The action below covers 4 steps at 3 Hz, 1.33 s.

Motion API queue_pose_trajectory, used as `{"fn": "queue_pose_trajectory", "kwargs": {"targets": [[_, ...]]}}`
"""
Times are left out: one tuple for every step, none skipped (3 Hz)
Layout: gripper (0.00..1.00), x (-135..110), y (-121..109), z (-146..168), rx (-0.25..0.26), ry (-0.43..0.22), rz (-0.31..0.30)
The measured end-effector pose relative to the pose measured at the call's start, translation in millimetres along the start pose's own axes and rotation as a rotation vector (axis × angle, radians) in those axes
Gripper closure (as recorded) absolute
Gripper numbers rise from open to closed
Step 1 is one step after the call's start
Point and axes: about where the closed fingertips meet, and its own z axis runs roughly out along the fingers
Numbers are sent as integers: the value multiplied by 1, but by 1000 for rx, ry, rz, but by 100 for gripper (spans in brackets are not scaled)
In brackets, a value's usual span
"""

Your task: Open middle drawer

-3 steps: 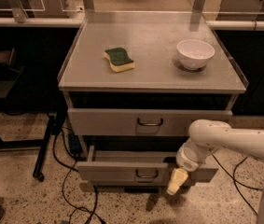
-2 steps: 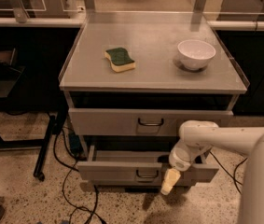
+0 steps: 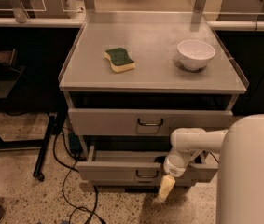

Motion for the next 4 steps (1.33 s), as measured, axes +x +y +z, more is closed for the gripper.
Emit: {"fn": "queue_pose_trajectory", "kwargs": {"targets": [[0, 0, 1, -3, -2, 3, 2], [0, 43, 19, -17, -15, 28, 59], [0, 87, 42, -30, -33, 51, 123], [0, 120, 60, -36, -51, 67, 173]]}}
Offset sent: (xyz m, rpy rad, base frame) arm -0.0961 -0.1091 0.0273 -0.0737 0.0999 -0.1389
